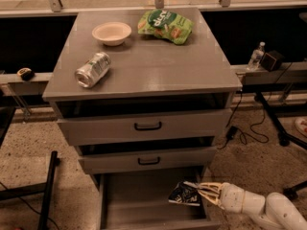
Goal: Pick blue chip bag from bottom drawer and place on counter
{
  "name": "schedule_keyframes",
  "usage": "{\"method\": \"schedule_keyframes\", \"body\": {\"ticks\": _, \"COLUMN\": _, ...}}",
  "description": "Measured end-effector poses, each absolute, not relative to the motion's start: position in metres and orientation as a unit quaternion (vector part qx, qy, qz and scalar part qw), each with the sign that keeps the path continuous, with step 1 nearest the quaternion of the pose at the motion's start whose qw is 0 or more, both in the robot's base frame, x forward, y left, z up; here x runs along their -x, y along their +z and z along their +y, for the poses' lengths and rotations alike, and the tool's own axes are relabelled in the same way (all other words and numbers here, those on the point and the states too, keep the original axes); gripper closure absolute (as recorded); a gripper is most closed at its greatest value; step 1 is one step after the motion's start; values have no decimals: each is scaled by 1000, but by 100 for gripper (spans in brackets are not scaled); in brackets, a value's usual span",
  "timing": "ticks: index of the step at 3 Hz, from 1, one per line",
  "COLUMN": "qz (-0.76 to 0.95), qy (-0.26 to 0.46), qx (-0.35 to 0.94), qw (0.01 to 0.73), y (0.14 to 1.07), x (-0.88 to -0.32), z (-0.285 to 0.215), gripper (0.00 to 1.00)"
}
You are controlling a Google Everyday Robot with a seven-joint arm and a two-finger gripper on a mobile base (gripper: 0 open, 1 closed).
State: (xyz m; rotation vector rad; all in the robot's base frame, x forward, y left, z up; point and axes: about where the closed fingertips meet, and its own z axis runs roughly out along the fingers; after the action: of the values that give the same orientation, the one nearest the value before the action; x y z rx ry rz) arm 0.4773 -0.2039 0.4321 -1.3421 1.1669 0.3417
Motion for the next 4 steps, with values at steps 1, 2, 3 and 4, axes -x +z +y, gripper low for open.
{"method": "schedule_keyframes", "body": {"ticks": 1, "qz": 482, "qy": 178, "qx": 591, "qw": 621, "y": 439, "x": -460, "z": -194, "gripper": 100}}
{"method": "schedule_keyframes", "body": {"ticks": 2, "qz": 482, "qy": 178, "qx": 591, "qw": 621, "y": 439, "x": -460, "z": -194, "gripper": 100}}
{"method": "schedule_keyframes", "body": {"ticks": 3, "qz": 459, "qy": 187, "qx": 589, "qw": 638, "y": 472, "x": -473, "z": -199, "gripper": 100}}
{"method": "schedule_keyframes", "body": {"ticks": 4, "qz": 411, "qy": 181, "qx": 596, "qw": 666, "y": 551, "x": -497, "z": -227, "gripper": 100}}
